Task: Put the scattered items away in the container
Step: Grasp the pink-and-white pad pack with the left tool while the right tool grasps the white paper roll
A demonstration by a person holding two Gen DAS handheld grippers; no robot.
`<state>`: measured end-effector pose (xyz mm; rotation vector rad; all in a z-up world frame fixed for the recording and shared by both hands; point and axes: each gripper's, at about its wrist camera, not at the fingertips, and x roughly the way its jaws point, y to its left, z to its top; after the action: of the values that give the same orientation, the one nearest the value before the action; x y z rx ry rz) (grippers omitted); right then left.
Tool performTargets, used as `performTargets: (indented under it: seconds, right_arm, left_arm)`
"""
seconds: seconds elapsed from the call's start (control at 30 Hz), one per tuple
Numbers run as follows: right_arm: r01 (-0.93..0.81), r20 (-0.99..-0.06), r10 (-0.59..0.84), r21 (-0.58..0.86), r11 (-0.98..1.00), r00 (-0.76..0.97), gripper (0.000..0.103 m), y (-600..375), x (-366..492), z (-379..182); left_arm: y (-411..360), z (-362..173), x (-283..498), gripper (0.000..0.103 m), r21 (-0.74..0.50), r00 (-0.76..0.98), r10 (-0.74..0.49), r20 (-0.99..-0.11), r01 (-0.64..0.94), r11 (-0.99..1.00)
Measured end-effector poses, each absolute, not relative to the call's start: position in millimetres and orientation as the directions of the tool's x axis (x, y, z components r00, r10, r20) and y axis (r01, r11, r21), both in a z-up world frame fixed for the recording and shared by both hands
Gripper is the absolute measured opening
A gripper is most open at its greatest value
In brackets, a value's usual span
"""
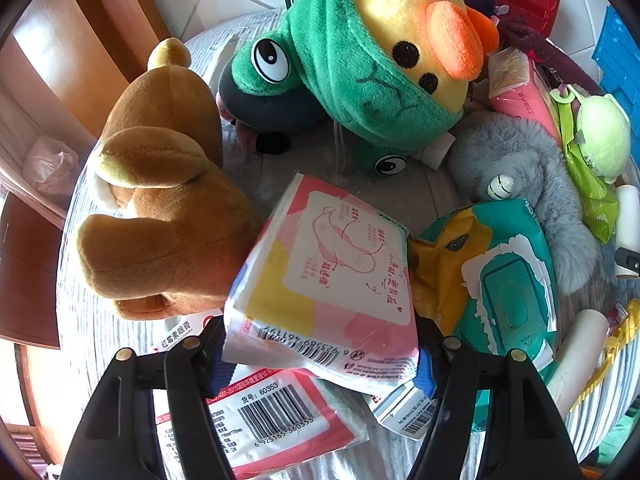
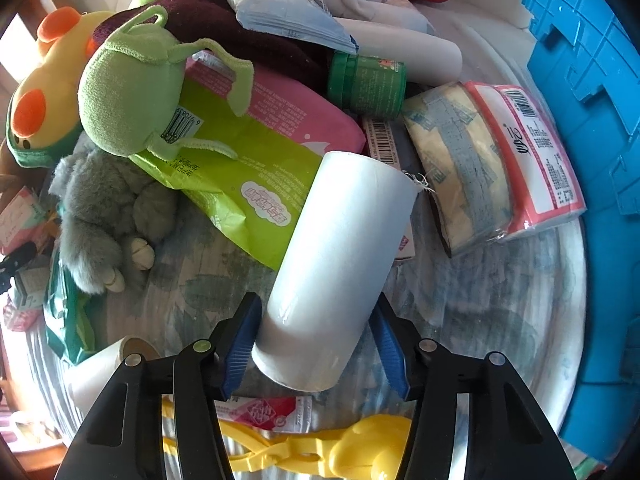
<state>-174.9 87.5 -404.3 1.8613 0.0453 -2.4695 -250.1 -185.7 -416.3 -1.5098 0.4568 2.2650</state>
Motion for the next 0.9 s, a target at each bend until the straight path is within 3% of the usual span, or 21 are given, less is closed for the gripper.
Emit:
performTargets:
  seconds: [0.6,0.9]
  right_arm:
    - [0.103,-0.93,-0.073,0.038,-0.994,-0.36,0.045,100.2,-144.9,-345.3]
    - [0.135,-0.929,-0.108,0.064,-0.989,-0.353,0.045,117.7,-145.1,-351.0]
  left_arm:
    - [-209.1,-376.3,-213.9,0.067,-0.009,-0.406,0.184,-0.895,-0.396,-0.918]
    - [-214.3,-371.0,-235.3,0.067,-0.016,-0.431,0.183,-0.884,-0.362,-0.932]
